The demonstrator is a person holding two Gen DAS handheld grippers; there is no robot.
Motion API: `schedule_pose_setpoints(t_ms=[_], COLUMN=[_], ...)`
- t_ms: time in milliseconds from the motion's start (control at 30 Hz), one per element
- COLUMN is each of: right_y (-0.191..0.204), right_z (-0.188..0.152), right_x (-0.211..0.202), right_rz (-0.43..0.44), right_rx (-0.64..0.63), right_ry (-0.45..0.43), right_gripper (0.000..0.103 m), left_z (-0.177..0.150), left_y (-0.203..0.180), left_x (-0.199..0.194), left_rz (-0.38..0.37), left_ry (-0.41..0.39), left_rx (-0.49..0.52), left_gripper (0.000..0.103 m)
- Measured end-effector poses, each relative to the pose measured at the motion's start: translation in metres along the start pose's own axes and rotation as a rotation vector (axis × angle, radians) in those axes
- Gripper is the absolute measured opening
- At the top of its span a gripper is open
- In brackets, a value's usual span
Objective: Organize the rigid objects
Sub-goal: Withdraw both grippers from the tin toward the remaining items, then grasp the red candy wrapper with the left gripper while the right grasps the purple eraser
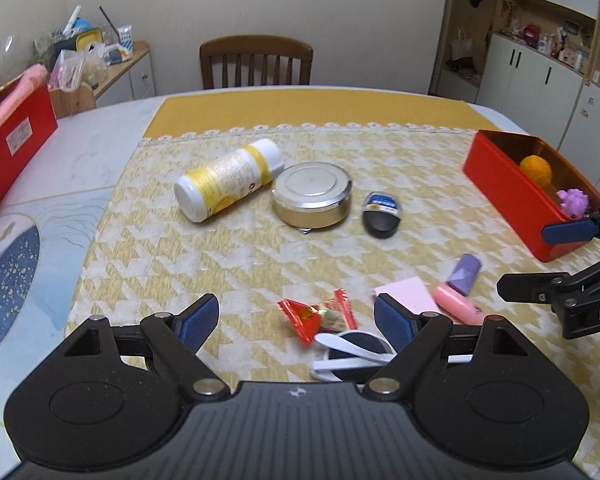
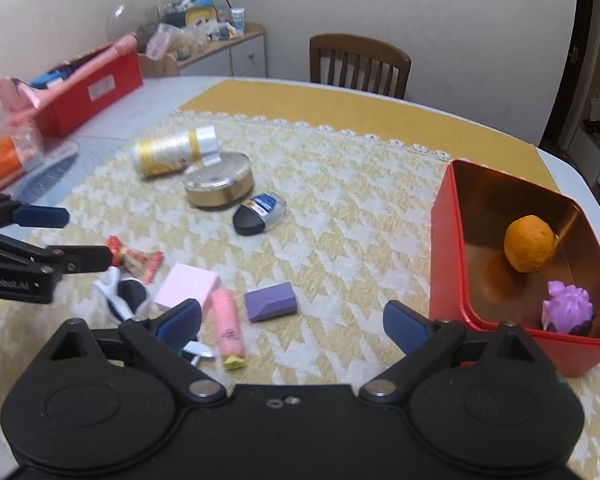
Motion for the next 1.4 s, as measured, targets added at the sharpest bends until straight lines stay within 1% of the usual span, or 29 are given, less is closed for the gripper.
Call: schedule_pose_setpoints(t_ms=[200,267,467,500,533,600,667,733,800,867,933,1000,1067,1133,1200,1400], right_y=[-0.011,-0.011,-0.009,-0.009,-0.009,-0.009,-0.006,-0.004,-0.002,-0.001,0.0,0.001,0.002,0.003,0.004,0.003], right_z=[-0.003,-0.002,-0.001,-0.002,-0.002,-0.003,-0.003,-0.003,-0.002,-0.001,0.0,0.0,0.001,0.0,0.0,0.001], right_x=[0.02,0.024,0.038,0.04,0.041,0.044,0.046,0.049,0.05,0.051,0.051,0.052,0.052,0.051,0.05,0.045], right_rz=[-0.016,-0.014,-0.003,0.0,0.003,0.005,0.013,0.015,0.018,0.021,0.025,0.027,0.028,0.032,0.03,0.032], right_rx=[0.006,0.007,-0.005,-0.004,-0.003,-0.006,-0.011,-0.018,-0.025,-0.029,-0.029,-0.031,-0.036,-0.038,-0.041,-0.039], right_ry=[0.04,0.044,0.068,0.072,0.075,0.079,0.084,0.089,0.085,0.082,0.078,0.076,0.074,0.07,0.066,0.051], right_gripper=[0.086,0.086,0.075,0.074,0.072,0.069,0.066,0.061,0.061,0.058,0.052,0.049,0.047,0.039,0.035,0.035], left_z=[-0.004,-0.005,-0.006,-0.006,-0.006,-0.007,-0.007,-0.007,-0.007,-0.007,-0.006,-0.005,-0.005,-0.005,-0.004,-0.001], left_y=[-0.004,-0.005,-0.009,-0.009,-0.01,-0.011,-0.012,-0.014,-0.017,-0.019,-0.022,-0.025,-0.026,-0.026,-0.026,-0.024], left_x=[0.022,0.026,0.04,0.04,0.041,0.044,0.044,0.043,0.042,0.042,0.041,0.04,0.04,0.04,0.04,0.039], left_rz=[0.016,0.008,-0.009,-0.013,-0.012,-0.015,-0.014,-0.019,-0.023,-0.028,-0.041,-0.051,-0.048,-0.055,-0.052,-0.049], left_ry=[0.032,0.042,0.068,0.066,0.065,0.074,0.069,0.064,0.06,0.055,0.051,0.048,0.045,0.044,0.044,0.043], left_rx=[0.045,0.044,0.045,0.045,0.048,0.056,0.06,0.072,0.083,0.092,0.102,0.11,0.117,0.114,0.111,0.097], left_gripper=[0.085,0.085,0.085,0.083,0.076,0.068,0.067,0.062,0.058,0.053,0.041,0.034,0.033,0.03,0.029,0.027])
Point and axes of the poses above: each gripper's, at about its wrist camera, not at the fingertips, and x roughly the way its jaws point, y to its left, z to its top, the point moved 10 cm from there along x, roughly the way its jaws point, and after that the axes turned 11 degrees about z, right-handed, at the moved point
